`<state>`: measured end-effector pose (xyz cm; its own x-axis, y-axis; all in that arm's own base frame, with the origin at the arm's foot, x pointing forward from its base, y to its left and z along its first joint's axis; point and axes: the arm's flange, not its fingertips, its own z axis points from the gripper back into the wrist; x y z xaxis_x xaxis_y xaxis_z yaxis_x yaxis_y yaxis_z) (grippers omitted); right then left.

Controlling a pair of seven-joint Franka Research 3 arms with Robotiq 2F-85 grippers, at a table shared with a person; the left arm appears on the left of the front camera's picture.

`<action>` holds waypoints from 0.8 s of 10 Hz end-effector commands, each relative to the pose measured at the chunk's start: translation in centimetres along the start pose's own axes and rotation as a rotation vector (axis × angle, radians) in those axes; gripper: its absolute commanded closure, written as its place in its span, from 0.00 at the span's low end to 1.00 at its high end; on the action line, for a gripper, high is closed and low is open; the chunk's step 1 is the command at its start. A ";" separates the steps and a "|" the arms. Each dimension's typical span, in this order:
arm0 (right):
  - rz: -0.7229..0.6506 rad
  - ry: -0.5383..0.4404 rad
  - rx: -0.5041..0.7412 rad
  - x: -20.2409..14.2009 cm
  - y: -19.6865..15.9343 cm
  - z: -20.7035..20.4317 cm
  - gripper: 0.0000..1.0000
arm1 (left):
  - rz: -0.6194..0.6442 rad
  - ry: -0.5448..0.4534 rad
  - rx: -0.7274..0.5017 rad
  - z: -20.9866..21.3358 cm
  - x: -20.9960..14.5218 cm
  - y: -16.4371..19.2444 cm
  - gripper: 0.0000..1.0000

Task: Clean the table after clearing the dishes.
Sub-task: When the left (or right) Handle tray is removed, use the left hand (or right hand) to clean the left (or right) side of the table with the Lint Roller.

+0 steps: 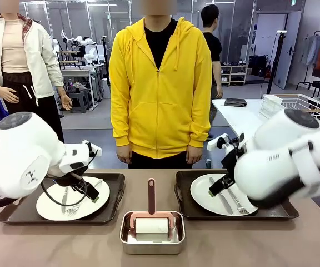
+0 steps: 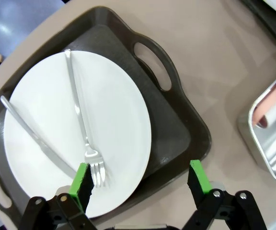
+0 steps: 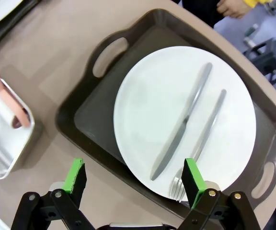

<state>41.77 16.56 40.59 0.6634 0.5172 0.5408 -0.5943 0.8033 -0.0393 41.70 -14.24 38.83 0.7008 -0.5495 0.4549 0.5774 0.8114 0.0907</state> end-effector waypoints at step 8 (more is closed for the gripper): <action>-0.509 -0.253 0.780 -4.6 -16.2 10.1 0.00 | 0.259 -0.339 -0.934 10.6 -7.0 18.0 0.00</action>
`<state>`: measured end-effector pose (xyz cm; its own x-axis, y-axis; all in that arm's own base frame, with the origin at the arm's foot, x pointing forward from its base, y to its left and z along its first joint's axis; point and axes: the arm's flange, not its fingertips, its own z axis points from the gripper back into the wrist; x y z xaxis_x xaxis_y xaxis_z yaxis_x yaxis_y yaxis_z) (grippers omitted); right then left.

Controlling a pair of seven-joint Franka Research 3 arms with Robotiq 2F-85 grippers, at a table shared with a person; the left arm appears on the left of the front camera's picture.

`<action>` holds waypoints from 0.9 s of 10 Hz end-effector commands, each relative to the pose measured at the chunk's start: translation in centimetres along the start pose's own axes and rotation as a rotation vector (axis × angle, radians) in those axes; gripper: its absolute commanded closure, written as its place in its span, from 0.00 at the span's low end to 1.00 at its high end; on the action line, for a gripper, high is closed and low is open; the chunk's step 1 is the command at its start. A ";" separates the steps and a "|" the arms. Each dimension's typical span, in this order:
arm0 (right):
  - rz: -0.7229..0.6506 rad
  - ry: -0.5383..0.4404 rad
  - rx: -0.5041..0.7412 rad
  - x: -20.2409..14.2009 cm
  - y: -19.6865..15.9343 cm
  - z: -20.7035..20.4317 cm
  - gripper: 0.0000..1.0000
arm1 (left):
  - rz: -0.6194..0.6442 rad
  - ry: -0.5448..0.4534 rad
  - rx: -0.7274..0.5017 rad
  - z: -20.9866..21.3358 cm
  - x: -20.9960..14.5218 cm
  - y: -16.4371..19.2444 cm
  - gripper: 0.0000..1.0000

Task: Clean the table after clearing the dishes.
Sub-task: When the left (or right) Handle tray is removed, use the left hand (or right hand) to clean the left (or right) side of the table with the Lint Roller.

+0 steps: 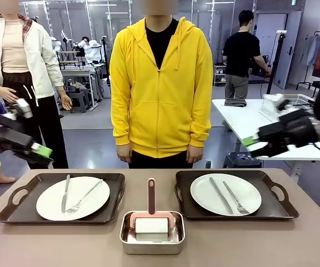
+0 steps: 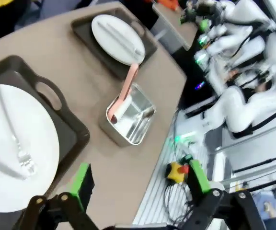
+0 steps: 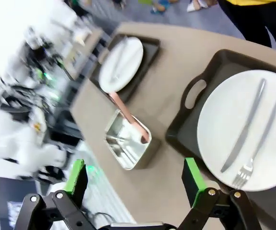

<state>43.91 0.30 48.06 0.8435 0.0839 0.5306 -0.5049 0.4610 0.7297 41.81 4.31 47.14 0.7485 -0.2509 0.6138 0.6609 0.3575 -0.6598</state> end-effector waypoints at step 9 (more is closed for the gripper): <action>-0.436 -0.558 -0.089 -10.9 -5.7 21.4 0.00 | 0.359 -0.532 0.183 21.6 -12.8 4.0 0.00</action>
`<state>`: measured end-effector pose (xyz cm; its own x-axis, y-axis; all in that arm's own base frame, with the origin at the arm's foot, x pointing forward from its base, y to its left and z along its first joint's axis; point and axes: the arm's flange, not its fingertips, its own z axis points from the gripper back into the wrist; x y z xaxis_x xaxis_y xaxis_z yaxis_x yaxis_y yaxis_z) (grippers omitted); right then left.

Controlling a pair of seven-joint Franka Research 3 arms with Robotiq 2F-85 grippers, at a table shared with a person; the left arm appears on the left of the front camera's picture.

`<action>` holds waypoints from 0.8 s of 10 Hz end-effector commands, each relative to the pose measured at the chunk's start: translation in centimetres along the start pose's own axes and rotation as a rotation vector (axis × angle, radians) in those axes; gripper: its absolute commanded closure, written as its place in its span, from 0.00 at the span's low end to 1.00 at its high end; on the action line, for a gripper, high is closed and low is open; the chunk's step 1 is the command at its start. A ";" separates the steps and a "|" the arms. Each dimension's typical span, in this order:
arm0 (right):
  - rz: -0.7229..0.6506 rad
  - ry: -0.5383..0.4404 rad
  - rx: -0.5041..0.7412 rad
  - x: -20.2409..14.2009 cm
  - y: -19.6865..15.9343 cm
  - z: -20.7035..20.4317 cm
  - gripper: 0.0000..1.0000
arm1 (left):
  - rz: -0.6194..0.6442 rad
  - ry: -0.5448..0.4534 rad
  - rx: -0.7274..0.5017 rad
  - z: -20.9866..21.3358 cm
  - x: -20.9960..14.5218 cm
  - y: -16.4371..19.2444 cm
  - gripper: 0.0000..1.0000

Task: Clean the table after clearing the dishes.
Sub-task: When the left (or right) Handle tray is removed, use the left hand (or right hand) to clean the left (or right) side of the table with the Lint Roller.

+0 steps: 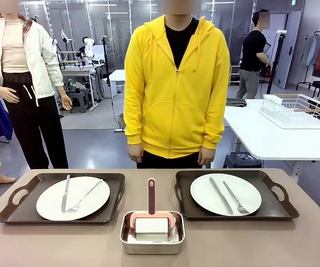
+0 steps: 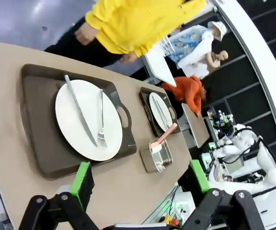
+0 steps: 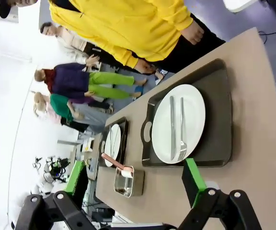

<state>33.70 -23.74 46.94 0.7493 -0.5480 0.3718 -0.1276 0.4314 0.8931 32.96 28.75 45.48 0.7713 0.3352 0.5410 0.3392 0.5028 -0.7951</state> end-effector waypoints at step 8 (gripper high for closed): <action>0.000 0.000 0.000 0.0 0.0 0.0 0.00 | 0.000 0.000 0.000 0.0 0.0 0.0 0.00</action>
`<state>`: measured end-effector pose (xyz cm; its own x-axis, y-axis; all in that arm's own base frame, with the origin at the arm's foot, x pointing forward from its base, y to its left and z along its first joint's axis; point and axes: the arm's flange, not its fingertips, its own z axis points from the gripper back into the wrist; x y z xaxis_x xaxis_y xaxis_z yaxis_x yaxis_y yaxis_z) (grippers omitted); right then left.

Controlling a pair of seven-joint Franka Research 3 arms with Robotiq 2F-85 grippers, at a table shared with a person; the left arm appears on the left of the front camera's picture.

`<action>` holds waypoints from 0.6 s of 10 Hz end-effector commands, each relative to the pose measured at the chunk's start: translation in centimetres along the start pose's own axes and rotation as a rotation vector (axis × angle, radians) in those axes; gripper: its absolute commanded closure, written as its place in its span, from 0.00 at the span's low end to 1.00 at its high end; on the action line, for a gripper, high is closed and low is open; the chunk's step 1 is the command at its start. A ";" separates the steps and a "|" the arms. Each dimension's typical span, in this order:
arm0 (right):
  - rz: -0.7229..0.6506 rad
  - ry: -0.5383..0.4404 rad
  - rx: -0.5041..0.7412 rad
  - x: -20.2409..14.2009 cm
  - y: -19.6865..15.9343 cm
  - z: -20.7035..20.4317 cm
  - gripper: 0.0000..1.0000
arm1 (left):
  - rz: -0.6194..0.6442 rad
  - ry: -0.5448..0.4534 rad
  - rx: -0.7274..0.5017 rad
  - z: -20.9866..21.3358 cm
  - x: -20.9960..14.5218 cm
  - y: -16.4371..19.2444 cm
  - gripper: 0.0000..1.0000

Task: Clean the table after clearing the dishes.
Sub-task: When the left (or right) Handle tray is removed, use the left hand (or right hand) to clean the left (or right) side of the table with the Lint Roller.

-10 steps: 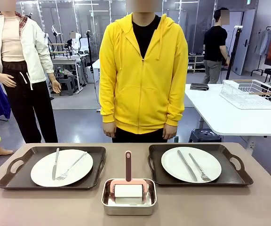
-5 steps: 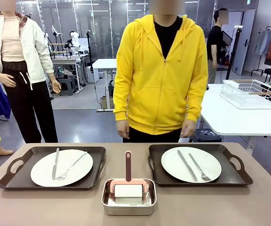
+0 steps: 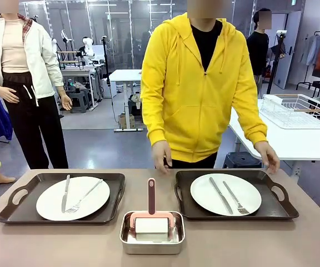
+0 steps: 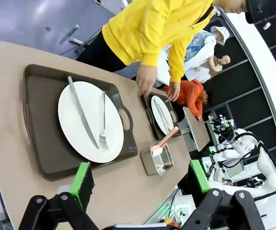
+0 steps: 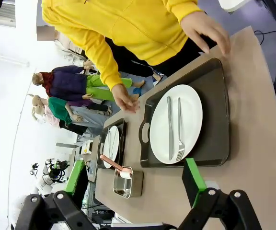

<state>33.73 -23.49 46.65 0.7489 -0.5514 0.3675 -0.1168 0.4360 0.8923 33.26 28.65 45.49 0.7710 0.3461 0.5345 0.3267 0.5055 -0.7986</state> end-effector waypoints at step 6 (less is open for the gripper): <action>0.005 0.002 0.010 0.2 0.2 0.3 0.00 | -0.011 0.007 -0.008 0.2 -0.2 0.0 0.00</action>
<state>33.73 -23.49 46.66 0.7490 -0.5514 0.3675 -0.1169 0.4360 0.8923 33.26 28.65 45.49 0.7710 0.3461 0.5346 0.3268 0.5055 -0.7986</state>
